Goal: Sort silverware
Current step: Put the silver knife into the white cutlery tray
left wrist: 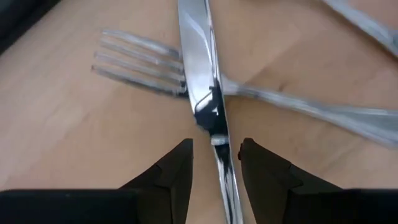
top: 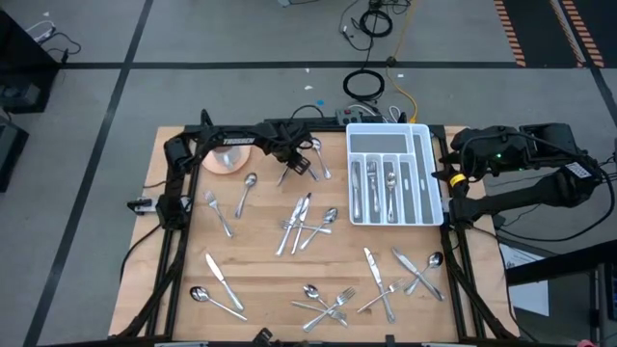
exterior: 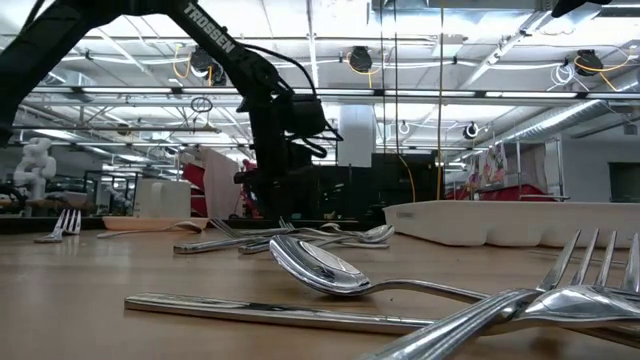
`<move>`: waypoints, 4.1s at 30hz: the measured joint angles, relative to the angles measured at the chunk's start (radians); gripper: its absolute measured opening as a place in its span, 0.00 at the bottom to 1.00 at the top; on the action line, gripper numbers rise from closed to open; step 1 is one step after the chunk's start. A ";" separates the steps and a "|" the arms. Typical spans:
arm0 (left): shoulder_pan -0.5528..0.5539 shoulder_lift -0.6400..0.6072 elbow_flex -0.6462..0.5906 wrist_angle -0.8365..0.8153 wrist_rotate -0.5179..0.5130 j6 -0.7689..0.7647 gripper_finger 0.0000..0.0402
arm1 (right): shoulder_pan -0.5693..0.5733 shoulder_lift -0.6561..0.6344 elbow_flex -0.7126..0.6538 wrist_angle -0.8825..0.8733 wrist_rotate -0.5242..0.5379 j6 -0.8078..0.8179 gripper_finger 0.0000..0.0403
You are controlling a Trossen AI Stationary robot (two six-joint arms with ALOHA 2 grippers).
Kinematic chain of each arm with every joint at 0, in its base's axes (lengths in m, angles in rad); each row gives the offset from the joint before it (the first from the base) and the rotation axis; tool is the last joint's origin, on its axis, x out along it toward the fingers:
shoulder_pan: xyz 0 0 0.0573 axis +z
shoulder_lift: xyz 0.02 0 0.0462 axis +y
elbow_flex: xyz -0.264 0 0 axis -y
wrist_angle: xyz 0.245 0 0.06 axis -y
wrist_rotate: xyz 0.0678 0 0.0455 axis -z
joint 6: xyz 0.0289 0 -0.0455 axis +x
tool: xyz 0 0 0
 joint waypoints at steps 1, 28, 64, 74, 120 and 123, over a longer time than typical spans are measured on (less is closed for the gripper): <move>0.004 0.006 0.000 0.002 0.008 0.000 0.34 | 0.000 0.000 0.000 0.000 0.000 -0.001 0.59; -0.006 0.123 0.183 -0.229 0.125 -0.080 0.07 | 0.000 -0.008 0.000 0.008 0.004 -0.001 0.59; -0.310 0.021 0.525 0.118 -0.089 -0.499 0.07 | -0.001 -0.259 0.000 -0.025 0.114 0.035 0.59; -0.386 0.036 0.525 0.140 -0.350 -0.657 0.07 | -0.001 -0.259 0.000 -0.023 0.114 0.028 0.59; -0.390 0.333 0.524 0.210 -0.190 -0.840 0.07 | 0.000 -0.259 0.000 -0.023 0.109 -0.101 0.59; -0.390 0.349 0.525 0.209 -0.171 -0.862 0.07 | 0.000 -0.259 0.000 -0.023 0.109 -0.102 0.59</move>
